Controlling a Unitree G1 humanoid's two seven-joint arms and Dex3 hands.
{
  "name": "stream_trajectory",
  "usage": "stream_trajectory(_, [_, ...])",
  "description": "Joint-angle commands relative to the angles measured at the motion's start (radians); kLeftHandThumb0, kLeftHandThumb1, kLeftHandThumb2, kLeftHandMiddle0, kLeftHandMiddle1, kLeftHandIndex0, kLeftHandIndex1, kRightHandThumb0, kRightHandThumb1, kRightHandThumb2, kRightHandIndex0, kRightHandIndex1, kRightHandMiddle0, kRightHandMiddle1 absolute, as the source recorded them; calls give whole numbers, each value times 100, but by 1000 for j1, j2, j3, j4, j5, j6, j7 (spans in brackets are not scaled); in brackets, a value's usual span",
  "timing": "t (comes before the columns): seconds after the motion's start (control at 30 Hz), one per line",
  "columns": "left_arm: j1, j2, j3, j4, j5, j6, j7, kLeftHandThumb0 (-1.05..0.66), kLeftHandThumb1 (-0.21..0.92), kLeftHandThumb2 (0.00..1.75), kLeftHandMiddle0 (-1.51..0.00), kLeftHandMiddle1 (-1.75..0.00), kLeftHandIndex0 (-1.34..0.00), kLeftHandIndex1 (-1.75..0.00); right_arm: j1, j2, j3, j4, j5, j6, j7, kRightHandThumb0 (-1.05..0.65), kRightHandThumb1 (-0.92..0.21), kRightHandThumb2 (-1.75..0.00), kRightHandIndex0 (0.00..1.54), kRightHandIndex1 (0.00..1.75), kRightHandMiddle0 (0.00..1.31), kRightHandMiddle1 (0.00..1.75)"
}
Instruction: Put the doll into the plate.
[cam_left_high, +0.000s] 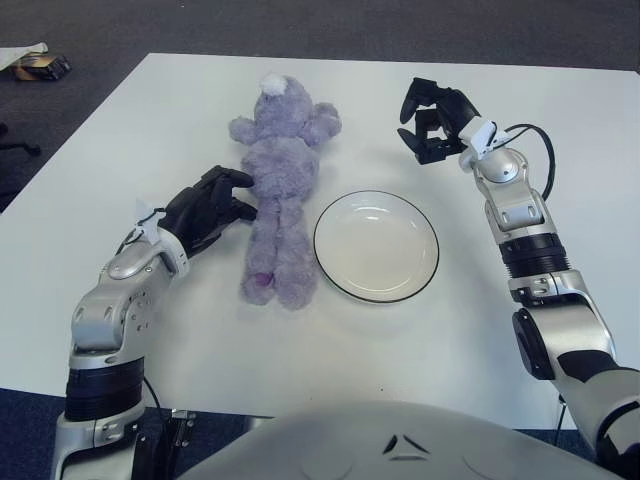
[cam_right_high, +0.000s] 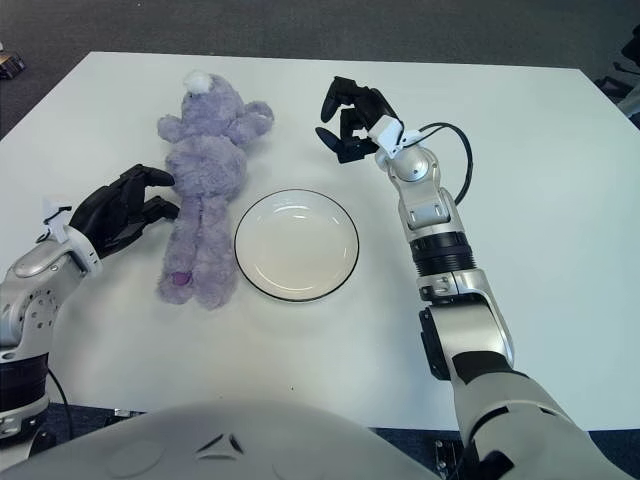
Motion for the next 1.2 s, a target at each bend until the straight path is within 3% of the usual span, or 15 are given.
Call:
stream_trajectory(0.0, [-15, 36, 0, -25, -43, 81, -20, -81, 92, 68, -24, -132, 0, -150, -40, 1, 18, -11, -37, -45, -22, -42, -51, -107, 90, 175, 46, 175])
stream_trajectory(0.23, [-51, 68, 7, -52, -131, 223, -26, -81, 92, 71, -22, -113, 0, -143, -78, 5, 43, 13, -88, -93, -44, -42, -50, -109, 85, 175, 47, 175])
stream_trajectory(0.5, [-92, 104, -5, -71, -191, 353, -26, -81, 92, 78, -28, -110, -1, -148, -133, 13, 94, 42, -181, -165, -100, -42, -52, -106, 83, 175, 45, 175])
stream_trajectory(0.53, [-95, 108, -9, -73, -191, 360, -24, -81, 92, 79, -28, -110, -1, -149, -137, 12, 100, 45, -189, -176, -105, -42, -52, -106, 83, 175, 45, 175])
stream_trajectory(0.57, [-96, 111, -12, -76, -191, 365, -23, -81, 92, 80, -28, -110, 0, -148, -140, 12, 103, 48, -195, -185, -108, -27, -41, -118, 78, 175, 46, 170])
stream_trajectory(0.63, [-95, 116, -14, -76, -191, 369, -23, -81, 92, 81, -27, -109, 0, -147, -147, 13, 112, 51, -208, -205, -116, -15, -32, -129, 75, 175, 48, 167])
stream_trajectory(0.73, [-96, 111, -12, -75, -198, 371, -23, -80, 92, 82, -26, -109, 0, -147, -160, 15, 124, 56, -225, -230, -123, -6, -25, -137, 73, 175, 49, 165])
stream_trajectory(1.17, [-100, 99, -17, -58, -211, 357, -41, -77, 92, 86, -24, -106, 0, -153, -210, 13, 160, 113, -279, -311, -132, -1, -22, -142, 71, 175, 46, 168])
